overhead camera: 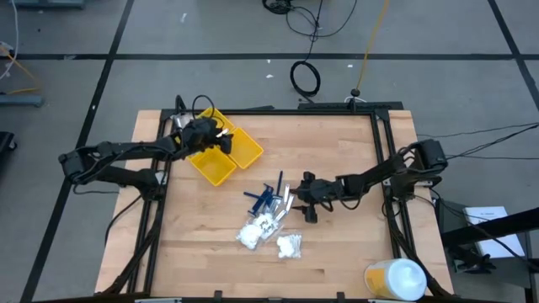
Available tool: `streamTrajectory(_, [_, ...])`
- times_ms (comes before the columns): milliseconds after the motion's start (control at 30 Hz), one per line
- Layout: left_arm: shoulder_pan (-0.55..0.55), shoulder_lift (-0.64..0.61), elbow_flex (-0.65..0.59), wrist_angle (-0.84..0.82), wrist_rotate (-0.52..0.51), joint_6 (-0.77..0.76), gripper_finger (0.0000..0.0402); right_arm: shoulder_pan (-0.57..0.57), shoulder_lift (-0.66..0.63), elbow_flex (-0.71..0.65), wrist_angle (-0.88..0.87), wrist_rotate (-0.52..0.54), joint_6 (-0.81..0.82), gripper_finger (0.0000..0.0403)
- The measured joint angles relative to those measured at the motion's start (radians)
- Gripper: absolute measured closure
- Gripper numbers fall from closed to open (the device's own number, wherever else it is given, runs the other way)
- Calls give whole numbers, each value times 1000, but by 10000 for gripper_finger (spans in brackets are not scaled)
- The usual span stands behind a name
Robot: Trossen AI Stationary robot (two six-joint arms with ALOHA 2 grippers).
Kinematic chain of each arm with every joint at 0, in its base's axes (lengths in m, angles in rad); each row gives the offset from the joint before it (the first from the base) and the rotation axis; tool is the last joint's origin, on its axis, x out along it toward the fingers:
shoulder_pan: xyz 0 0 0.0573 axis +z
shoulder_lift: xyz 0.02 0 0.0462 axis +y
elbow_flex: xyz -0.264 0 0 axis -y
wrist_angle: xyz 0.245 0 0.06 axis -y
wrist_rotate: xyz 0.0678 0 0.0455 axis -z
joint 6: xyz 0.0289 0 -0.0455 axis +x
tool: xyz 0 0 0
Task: Pick & Place Travel size toiletries
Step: Put the silver nail cutter into the top yellow bin
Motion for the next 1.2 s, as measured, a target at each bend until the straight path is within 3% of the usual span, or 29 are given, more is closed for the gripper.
streamTrajectory(200, [-16,0,0,-1,-1,0,138,0,25,0,-1,-5,-100,161])
streamTrajectory(567, [-21,0,0,-2,-1,0,138,37,30,2,-36,-211,-35,194])
streamTrajectory(933, [-21,1,0,-5,-1,3,147,106,2,1,-50,-205,-11,215])
streamTrajectory(1200, [-21,1,0,-4,-2,1,140,106,3,0,-21,-148,-127,223])
